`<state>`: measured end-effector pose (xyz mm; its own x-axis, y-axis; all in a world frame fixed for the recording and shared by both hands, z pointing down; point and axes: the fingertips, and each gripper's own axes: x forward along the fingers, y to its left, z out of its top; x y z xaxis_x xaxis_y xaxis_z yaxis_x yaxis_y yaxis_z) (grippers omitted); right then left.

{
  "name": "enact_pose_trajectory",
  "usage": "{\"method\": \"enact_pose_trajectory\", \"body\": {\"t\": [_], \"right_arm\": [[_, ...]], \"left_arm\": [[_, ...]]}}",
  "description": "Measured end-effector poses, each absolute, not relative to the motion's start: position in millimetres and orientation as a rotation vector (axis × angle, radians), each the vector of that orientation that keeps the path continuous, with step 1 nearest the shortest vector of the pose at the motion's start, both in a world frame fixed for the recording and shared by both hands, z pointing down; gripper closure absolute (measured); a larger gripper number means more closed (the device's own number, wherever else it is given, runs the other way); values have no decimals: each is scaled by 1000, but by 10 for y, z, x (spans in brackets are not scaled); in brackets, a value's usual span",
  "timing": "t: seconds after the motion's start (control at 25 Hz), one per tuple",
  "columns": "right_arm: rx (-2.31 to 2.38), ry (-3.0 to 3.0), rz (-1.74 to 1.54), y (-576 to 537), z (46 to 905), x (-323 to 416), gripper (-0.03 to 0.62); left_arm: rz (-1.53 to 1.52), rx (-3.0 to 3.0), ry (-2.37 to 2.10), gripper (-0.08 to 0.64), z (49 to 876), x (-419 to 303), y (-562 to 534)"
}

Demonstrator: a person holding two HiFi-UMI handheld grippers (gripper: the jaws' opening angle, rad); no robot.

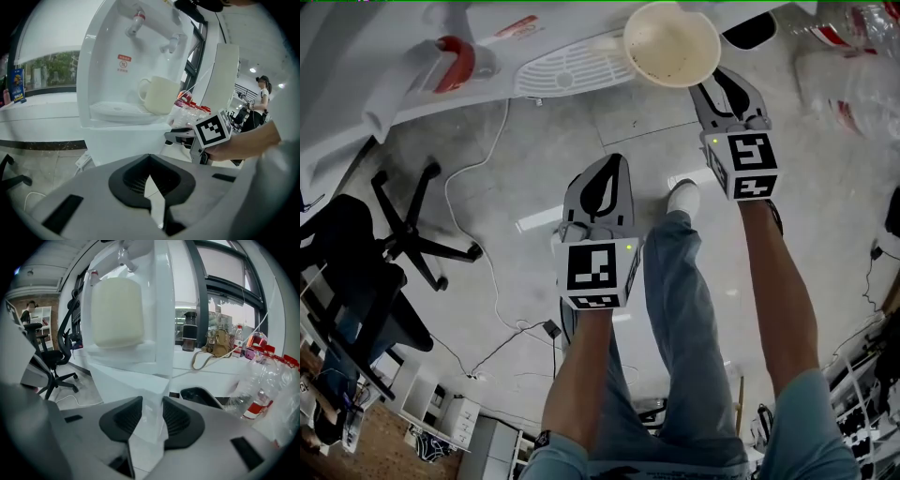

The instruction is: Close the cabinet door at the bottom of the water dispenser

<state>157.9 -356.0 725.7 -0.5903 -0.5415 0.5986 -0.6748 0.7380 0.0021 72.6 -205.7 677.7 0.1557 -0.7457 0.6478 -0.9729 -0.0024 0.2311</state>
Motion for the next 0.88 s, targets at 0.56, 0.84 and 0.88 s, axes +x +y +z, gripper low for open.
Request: {"method": "enact_pose_trajectory", "body": {"t": [0.56, 0.84, 0.88], "right_arm": [[904, -2369, 289, -3886, 7240, 1456, 459], [874, -2385, 293, -3976, 7260, 1424, 459], [871, -2387, 296, -3973, 7256, 1424, 459]], "left_arm": [[438, 1741, -1699, 549, 6716, 648, -2070], [429, 1693, -1750, 549, 6697, 615, -2040], [427, 1689, -1754, 549, 6688, 620, -2036]]}}
